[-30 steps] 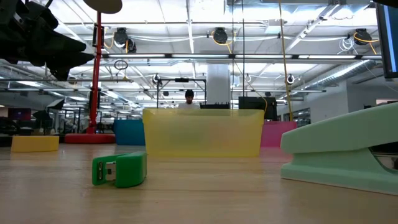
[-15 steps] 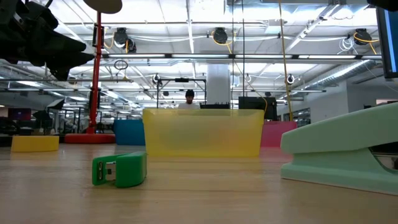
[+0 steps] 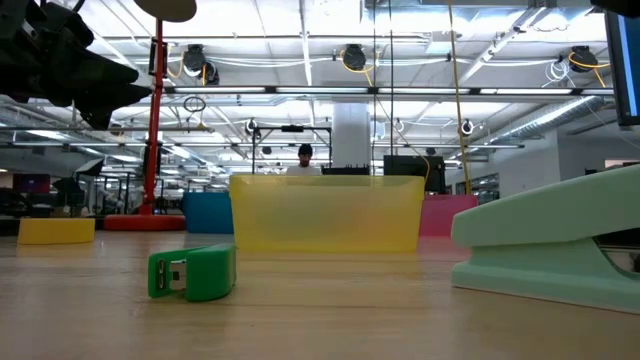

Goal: Pick and place Stapler, Stapler remover, tape
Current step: Put the black stapler into the blue bin

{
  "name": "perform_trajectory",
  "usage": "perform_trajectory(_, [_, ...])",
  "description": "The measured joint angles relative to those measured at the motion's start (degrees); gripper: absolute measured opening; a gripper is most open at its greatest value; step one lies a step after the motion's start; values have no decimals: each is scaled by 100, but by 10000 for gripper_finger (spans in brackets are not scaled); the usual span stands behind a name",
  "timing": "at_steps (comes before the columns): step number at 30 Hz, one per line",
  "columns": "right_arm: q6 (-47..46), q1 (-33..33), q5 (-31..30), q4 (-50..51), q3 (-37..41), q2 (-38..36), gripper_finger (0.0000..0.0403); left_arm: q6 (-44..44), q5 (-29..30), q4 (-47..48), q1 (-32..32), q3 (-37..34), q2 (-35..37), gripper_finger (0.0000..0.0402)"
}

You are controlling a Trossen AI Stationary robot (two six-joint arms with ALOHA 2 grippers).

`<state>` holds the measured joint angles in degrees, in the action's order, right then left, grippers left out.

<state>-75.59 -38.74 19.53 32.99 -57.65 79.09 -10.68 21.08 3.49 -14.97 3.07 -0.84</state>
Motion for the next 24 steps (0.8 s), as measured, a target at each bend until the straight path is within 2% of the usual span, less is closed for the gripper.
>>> perform_trajectory(7, [12, 12, 0, -186, 0, 0, 335, -2, 0, 2, 1, 0, -2, 166])
perform_trajectory(14, [-527, -6, -37, 813, 0, 0, 331, 50, 0, 4, 0, 0, -2, 166])
perform_trajectory(24, [-1093, -286, -646, 1035, 0, 15, 331, 136, 0, 2, -1, 0, 0, 166])
